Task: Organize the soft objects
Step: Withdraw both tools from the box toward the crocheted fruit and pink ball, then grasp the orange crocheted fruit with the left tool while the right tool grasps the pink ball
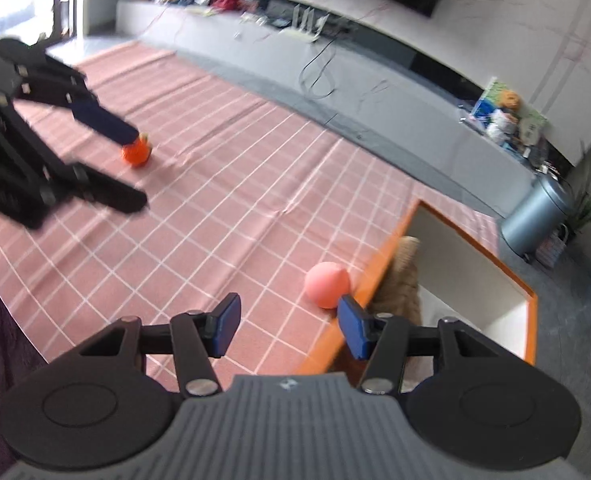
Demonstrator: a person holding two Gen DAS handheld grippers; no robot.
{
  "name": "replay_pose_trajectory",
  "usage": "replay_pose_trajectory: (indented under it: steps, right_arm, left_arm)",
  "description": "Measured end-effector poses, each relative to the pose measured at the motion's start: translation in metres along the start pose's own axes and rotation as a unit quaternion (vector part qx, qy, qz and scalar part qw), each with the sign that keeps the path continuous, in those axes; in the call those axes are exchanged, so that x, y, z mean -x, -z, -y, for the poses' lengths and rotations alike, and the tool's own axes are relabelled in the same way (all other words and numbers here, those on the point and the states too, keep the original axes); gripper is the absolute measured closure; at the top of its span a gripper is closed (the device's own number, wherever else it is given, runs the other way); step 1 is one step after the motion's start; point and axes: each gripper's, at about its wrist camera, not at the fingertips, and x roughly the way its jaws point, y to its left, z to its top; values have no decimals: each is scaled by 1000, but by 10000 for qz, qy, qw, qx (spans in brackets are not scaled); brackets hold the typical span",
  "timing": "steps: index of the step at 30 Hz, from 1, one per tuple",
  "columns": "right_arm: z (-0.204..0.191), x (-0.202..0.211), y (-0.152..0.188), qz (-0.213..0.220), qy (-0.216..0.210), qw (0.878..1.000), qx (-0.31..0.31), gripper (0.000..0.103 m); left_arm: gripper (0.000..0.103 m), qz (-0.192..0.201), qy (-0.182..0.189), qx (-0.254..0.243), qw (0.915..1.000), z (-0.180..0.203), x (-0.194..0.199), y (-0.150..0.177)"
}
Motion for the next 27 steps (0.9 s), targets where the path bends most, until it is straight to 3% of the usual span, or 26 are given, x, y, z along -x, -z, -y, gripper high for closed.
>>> replay_pose_trajectory:
  steps: [9, 13, 27]
  right_arm:
    - [-4, -76, -33, -841, -82, 9914, 998, 50]
    - [2, -110, -43, -1230, -71, 9835, 1325, 51]
    - [4, -187, -54, -1954, -15, 9550, 2232, 50]
  left_arm:
    - [25, -244, -624, 234, 9975, -74, -13, 20]
    - [25, -410, -688, 372, 9961, -102, -25, 36]
    - [23, -989, -1051, 329, 9890, -152, -80, 57]
